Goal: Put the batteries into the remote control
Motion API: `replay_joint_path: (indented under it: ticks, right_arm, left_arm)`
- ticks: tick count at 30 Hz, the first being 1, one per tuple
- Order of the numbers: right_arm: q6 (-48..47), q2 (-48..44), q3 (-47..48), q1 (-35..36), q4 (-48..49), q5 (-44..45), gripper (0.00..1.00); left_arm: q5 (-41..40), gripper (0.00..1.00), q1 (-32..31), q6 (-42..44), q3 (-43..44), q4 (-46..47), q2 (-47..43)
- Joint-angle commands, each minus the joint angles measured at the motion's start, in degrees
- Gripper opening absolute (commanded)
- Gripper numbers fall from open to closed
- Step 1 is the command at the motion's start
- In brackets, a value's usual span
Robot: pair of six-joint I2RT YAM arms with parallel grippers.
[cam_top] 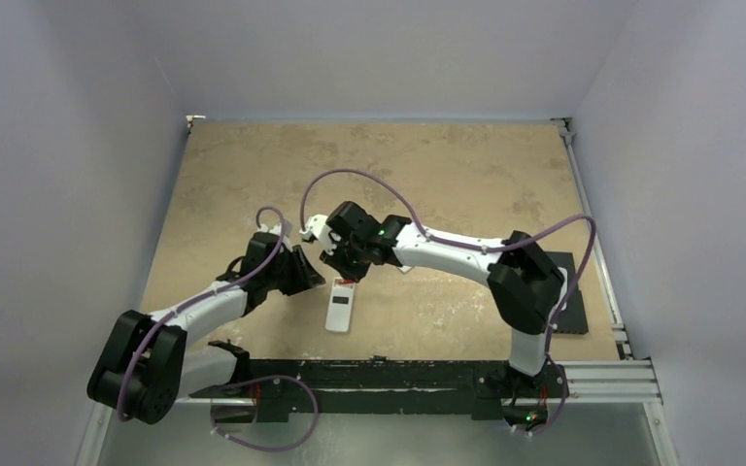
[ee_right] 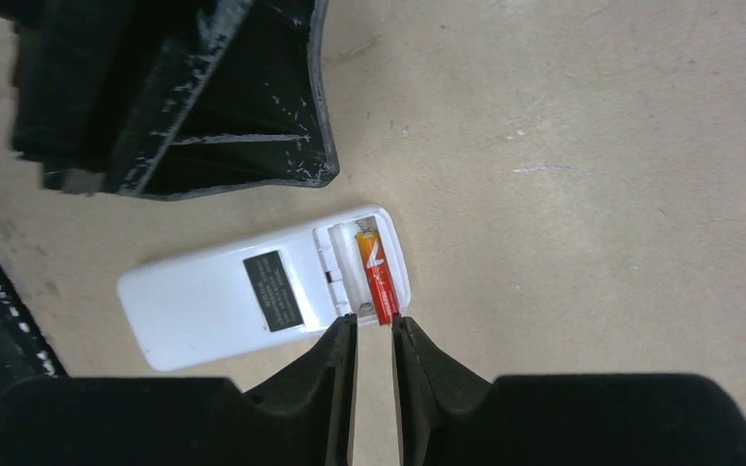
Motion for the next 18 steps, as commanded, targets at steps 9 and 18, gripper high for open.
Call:
replay_joint_path:
  ticks: [9,18]
  right_arm:
    - [16.3,-8.7,-6.5,-0.3,6.5,3.4,0.25]
    - [24.3,-12.2,-13.7,-0.3,13.9,3.7,0.25]
  left_arm:
    - [3.1,0.30,0.5,-0.2,-0.1,6.7,3.4]
    - [6.0,0.31,0.5,-0.9,0.0,10.7,6.8]
